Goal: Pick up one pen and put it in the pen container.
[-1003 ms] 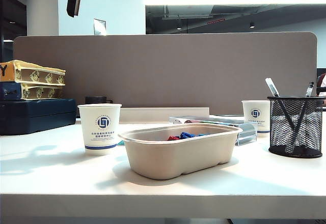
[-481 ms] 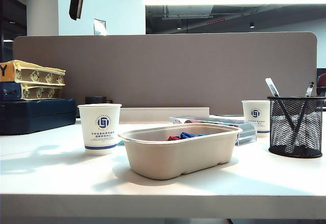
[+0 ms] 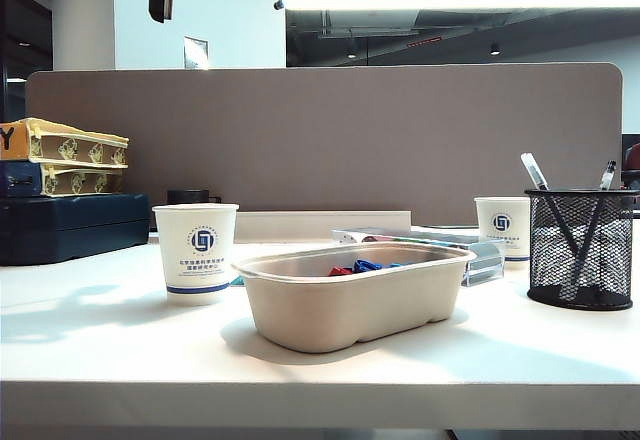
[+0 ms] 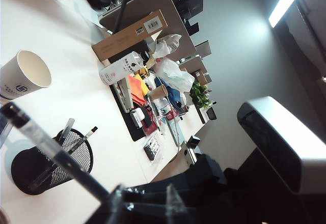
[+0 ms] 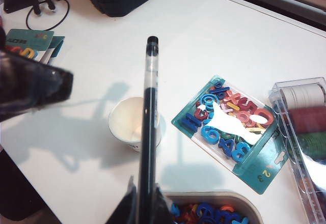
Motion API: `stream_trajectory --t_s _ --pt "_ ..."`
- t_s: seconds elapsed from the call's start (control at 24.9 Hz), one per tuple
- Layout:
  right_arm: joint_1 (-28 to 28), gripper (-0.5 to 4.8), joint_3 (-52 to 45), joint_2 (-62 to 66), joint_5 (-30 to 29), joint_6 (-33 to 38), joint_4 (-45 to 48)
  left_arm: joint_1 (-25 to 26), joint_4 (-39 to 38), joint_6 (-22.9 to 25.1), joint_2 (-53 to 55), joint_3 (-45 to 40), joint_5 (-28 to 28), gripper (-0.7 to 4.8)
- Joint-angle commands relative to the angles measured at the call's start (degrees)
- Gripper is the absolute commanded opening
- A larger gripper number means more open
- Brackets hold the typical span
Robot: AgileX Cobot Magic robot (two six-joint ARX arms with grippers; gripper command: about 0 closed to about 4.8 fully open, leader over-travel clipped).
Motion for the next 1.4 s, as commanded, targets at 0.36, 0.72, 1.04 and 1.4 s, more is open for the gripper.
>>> stream_trajectory --t_s 0.36,0.72,1.04,1.4 --pt "-0.3 0.16 4.6 -0.3 -0.2 -0.2 0.5 0.1 -1.0 -0.2 -0.1 0.3 -1.5 1.60" --pt "-0.3 0.17 4.7 -0.3 -4.1 0.5 -0.4 0.1 0.9 -1.5 0.4 0.3 -3.7 1.62" --pt "-0.2 0.17 4.7 -1.1 -5.3 1.3 -0.3 0.1 3.7 -3.7 2.8 0.3 -4.4 1.62" --pt "0.7 0.17 4.7 -2.1 -6.8 1.4 -0.2 0.1 8.6 -5.2 3.1 0.3 -5.2 1.62"
